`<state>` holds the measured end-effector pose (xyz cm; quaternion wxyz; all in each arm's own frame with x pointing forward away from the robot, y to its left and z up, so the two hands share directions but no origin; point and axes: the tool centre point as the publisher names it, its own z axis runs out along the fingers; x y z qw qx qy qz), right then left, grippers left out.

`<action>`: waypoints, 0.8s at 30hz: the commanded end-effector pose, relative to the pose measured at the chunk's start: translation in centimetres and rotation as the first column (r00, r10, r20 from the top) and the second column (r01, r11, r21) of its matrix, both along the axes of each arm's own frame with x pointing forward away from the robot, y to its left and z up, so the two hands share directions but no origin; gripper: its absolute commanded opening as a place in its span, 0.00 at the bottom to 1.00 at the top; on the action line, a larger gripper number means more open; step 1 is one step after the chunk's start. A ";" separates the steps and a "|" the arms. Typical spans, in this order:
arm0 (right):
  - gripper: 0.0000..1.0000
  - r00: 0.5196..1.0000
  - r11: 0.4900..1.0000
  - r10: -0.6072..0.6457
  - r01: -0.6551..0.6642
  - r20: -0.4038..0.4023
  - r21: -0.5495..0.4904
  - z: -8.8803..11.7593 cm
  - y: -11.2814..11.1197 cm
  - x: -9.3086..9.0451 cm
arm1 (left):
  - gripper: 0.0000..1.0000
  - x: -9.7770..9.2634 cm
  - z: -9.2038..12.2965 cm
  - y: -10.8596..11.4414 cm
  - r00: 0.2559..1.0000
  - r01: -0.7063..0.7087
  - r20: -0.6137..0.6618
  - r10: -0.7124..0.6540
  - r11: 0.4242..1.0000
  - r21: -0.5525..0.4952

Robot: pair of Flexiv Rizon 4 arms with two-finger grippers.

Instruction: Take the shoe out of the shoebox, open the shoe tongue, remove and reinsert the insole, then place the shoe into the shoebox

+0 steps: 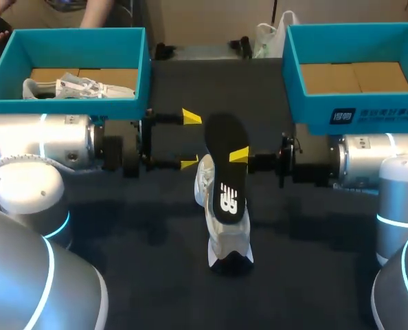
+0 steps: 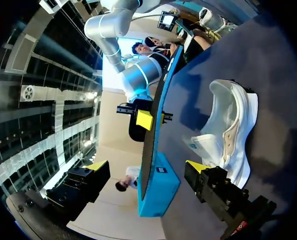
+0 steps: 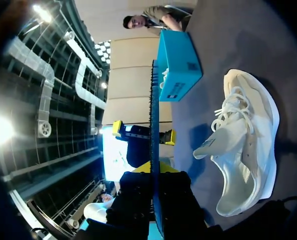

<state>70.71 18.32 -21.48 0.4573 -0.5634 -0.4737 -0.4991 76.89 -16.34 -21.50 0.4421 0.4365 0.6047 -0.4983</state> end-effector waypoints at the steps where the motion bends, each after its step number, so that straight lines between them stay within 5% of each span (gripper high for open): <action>1: 0.00 1.000 1.000 -0.004 0.004 -0.002 -0.002 -0.1 0.9 0.2 | 1.00 0.5 -0.1 -1.1 1.000 0.010 0.001 -0.010 1.000 -0.006; 10: 0.00 1.000 1.000 0.002 -0.002 -0.020 0.007 -0.3 1.2 0.6 | 0.65 0.2 -0.5 -2.1 1.000 0.019 0.002 -0.019 1.000 -0.021; 17: 0.00 1.000 1.000 0.002 -0.002 -0.020 0.007 -0.3 1.2 0.6 | 0.50 -0.6 -1.3 -3.2 1.000 0.016 0.003 -0.016 1.000 -0.024; 24: 0.00 1.000 1.000 0.002 -0.002 -0.020 0.007 -0.3 1.2 0.6 | 0.46 -0.7 -1.3 -3.8 0.999 0.009 0.031 -0.009 1.000 -0.027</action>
